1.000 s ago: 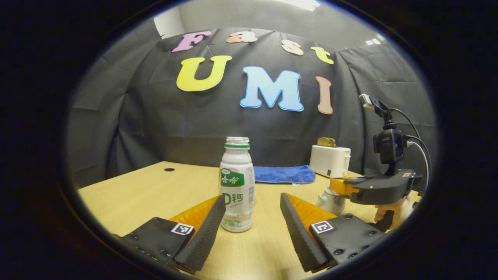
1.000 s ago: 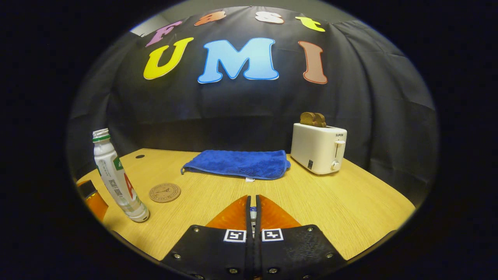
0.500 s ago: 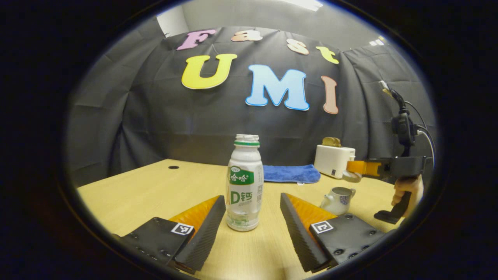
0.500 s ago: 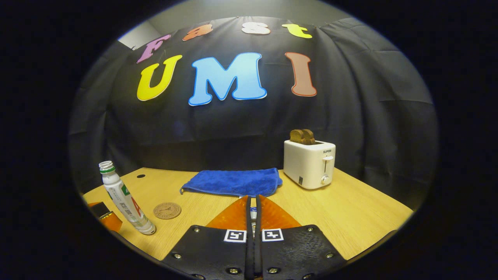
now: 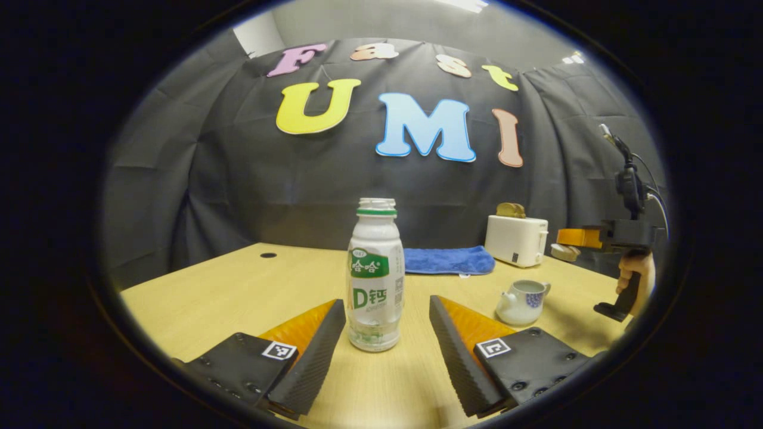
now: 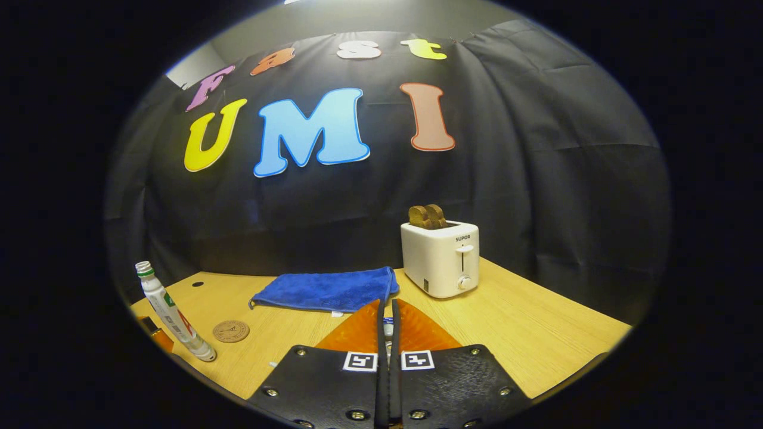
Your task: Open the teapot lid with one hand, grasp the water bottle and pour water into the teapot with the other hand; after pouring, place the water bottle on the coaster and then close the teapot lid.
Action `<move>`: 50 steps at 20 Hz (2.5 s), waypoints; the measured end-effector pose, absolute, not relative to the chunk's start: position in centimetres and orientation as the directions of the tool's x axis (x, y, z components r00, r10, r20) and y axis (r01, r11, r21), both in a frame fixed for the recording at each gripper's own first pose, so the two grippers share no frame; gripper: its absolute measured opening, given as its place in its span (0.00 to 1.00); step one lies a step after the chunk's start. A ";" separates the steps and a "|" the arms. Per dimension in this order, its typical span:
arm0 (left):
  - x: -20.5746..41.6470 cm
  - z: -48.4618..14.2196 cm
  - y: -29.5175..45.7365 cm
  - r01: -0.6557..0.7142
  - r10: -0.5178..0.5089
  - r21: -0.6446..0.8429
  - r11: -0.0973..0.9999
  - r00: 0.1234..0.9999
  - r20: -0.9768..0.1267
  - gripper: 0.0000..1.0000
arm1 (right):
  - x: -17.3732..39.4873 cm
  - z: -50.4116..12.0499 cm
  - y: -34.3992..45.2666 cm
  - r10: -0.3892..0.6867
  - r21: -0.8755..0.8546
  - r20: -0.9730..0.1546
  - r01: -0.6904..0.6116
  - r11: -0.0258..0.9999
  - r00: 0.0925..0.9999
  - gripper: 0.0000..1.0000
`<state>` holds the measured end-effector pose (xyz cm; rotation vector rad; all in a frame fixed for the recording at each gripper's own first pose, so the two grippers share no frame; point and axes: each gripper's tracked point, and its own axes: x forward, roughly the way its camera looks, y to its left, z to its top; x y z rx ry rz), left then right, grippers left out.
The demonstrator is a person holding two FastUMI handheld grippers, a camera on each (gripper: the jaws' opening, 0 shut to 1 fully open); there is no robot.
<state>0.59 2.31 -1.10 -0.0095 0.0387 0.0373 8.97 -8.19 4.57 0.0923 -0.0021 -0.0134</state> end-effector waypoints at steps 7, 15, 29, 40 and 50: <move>2.5 -0.9 2.0 -0.045 0.046 0.036 0.998 0.998 -0.037 0.96 | 9.5 3.3 -10.1 -0.023 0.051 0.008 0.023 0.998 1.000 0.00; 5.1 -1.5 4.0 -0.108 0.112 0.062 0.992 0.992 -0.057 0.99 | 9.3 2.3 -9.8 0.017 0.087 0.002 -0.018 0.996 1.000 0.00; 7.4 -1.4 3.3 -0.122 0.130 0.096 0.988 0.988 -0.087 0.90 | 8.8 2.0 -10.4 0.011 0.107 -0.008 -0.010 0.994 1.000 0.00; 8.0 0.2 -2.4 -0.019 0.045 0.282 0.959 0.996 -0.083 0.89 | 8.9 1.7 -10.9 0.000 0.102 -0.014 0.001 0.995 1.000 0.00; 9.0 1.9 -3.7 -0.071 0.114 0.723 0.687 0.993 -0.010 0.84 | 8.7 2.0 -11.6 -0.010 0.129 -0.011 0.011 0.992 1.000 0.00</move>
